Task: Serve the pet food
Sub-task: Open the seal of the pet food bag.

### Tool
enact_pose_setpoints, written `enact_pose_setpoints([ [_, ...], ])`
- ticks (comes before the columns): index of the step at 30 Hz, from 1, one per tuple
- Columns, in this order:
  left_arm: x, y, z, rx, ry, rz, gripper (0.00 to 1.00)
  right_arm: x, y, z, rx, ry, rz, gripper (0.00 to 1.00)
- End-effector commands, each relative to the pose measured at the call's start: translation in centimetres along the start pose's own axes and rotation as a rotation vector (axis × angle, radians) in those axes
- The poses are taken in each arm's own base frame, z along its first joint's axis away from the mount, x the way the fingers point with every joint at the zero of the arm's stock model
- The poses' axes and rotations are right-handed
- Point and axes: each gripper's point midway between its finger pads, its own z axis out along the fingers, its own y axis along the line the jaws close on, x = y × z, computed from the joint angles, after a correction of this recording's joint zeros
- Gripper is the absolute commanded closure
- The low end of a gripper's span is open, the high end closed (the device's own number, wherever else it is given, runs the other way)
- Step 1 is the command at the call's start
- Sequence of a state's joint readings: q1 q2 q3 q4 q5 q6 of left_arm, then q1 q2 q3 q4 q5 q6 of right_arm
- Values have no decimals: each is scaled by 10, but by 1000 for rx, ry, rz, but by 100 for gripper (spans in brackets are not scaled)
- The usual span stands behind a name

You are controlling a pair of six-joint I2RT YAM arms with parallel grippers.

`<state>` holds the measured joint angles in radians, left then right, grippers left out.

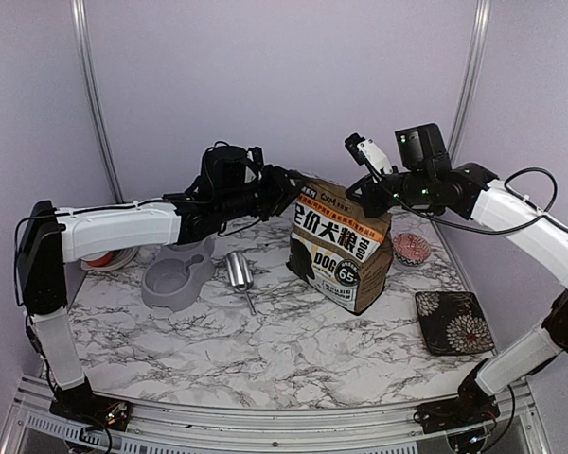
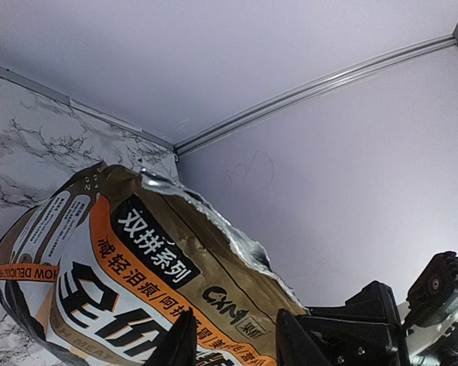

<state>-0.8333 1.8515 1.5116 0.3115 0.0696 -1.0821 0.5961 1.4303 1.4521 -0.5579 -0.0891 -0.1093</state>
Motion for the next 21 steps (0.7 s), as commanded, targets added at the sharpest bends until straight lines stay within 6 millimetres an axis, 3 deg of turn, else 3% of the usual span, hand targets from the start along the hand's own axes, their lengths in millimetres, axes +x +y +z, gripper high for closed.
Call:
enact_pose_setpoints([
  [1, -4, -19, 6, 58, -30, -27, 68, -2, 5, -9, -30, -17, -1, 100],
  [6, -4, -9, 13, 36, -47, -78, 73, 1, 8, -8, -47, -20, -11, 100],
  [11, -1, -12, 20, 67, -28, -98, 72, 1, 10, -8, -58, -25, -16, 100],
  [21, -6, -20, 6, 114, -51, -97, 68, -6, 23, -15, -125, -55, -25, 100],
])
